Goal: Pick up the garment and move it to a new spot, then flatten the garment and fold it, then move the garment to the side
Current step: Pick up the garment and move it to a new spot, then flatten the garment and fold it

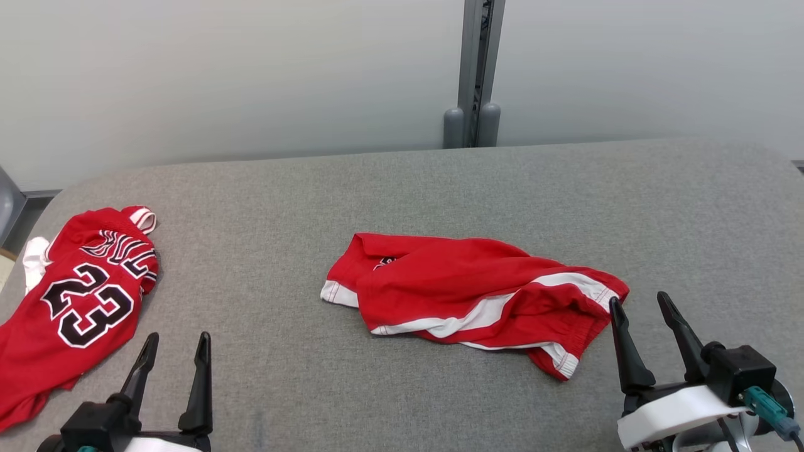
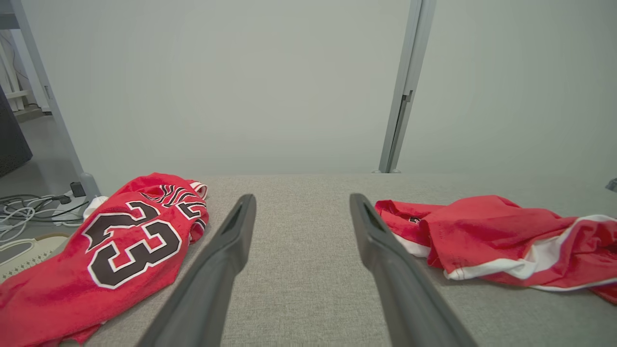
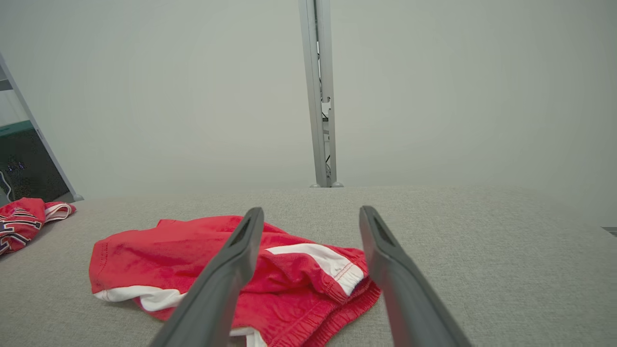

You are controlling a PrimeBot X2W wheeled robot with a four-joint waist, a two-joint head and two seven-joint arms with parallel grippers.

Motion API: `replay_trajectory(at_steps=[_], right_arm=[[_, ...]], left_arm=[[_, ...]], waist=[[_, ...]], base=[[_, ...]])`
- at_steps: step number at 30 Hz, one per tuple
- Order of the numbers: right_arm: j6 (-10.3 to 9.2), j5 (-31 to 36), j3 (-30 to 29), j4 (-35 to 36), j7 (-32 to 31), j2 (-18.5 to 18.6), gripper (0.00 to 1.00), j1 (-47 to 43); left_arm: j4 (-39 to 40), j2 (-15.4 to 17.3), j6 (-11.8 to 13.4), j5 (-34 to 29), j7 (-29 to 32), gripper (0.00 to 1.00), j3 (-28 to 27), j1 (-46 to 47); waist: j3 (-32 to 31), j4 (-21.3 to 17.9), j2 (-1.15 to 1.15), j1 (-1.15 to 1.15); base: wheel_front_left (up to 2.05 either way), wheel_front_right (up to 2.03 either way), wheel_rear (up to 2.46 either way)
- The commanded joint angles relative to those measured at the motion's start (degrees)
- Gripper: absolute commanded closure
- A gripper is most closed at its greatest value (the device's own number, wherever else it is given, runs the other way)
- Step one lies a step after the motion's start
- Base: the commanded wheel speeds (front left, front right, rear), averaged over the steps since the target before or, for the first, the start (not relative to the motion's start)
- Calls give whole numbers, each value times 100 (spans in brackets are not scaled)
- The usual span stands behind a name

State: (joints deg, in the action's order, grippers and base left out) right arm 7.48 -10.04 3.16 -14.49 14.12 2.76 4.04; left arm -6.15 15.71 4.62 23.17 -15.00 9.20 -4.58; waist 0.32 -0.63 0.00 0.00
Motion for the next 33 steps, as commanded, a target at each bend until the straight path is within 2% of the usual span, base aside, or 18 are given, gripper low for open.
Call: replay_trajectory(at_steps=[1, 11, 24, 33], right_arm=[[2, 24, -15, 29, -20, 29, 0, -46], [2, 117, -64, 222, -160, 27, 0, -180], [3, 61, -55, 257, -181, 28, 0, -195], [2, 34, -95, 298, -157, 27, 0, -68]], left_arm=[[32, 42, 41, -30, -22, 0, -7, -39], [149, 106, 195, -72, 50, 0, -12, -166], [145, 130, 246, -21, 113, 0, 39, -72], [132, 89, 72, 45, 299, 0, 233, 197]], waist=[[-46, -31, 0, 0], [-75, -63, 0, 0], [-36, -46, 0, 0], [134, 8, 0, 0]], base=[[0, 0, 0], [0, 0, 0], [0, 0, 0], [0, 0, 0]])
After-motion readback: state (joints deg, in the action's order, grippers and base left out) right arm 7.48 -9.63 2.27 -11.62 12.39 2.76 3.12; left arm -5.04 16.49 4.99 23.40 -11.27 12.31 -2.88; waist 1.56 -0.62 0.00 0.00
